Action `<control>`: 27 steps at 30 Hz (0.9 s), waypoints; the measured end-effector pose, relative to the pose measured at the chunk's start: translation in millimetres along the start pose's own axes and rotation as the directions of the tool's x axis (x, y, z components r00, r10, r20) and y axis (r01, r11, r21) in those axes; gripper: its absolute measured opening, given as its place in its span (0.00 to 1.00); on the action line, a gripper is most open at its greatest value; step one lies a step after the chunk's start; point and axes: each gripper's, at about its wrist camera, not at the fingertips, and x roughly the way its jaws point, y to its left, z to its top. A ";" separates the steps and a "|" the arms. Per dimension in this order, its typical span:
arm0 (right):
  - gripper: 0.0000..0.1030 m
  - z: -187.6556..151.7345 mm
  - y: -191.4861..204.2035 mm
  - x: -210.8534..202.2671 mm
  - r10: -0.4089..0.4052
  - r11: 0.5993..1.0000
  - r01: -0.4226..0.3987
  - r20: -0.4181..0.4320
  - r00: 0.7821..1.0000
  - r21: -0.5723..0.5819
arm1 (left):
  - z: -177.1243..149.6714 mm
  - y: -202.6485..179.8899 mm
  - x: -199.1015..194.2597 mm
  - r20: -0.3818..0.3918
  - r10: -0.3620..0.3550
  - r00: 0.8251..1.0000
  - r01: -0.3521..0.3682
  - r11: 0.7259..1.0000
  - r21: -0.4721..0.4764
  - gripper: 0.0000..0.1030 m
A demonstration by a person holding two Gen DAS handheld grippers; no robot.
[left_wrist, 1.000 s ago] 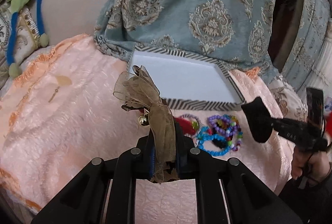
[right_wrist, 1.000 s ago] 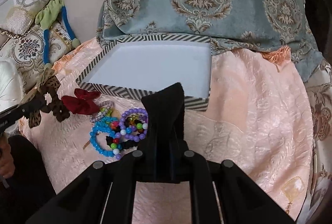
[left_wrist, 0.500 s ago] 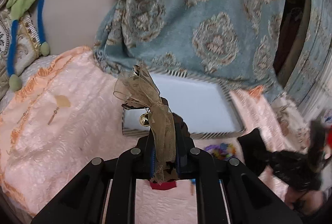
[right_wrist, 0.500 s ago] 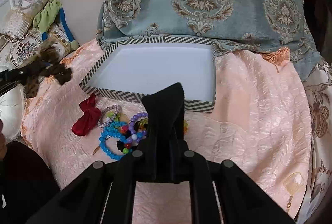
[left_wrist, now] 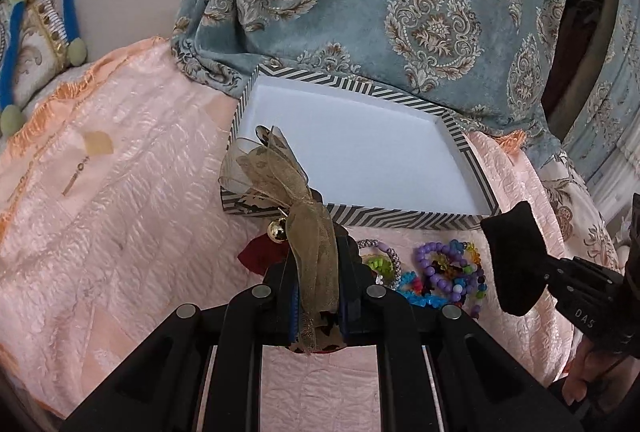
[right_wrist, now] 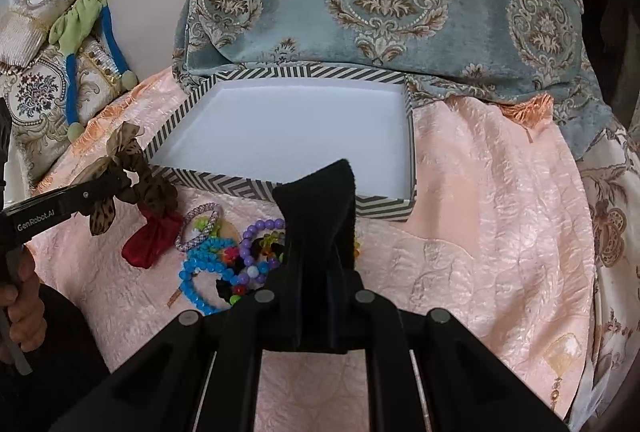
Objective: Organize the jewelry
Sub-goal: 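Lift the tan bow with left tool while right tool lifts the black pillow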
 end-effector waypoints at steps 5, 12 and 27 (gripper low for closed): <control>0.09 -0.7 3.4 3.3 -0.006 1.000 0.006 -0.004 1.000 -0.007 | -0.8 -3.2 -1.4 0.008 0.001 1.000 -0.001 1.000 0.011 0.00; 0.09 -2.2 -0.6 5.4 -0.014 1.000 0.014 -0.005 1.000 -0.002 | -1.8 -5.3 -4.7 0.026 -0.008 1.000 0.007 1.000 0.023 0.00; 0.09 2.9 8.2 -5.9 0.052 0.998 -0.050 0.060 0.997 -0.042 | -14.5 -9.8 -26.0 0.058 0.055 0.997 -0.059 0.996 0.070 0.00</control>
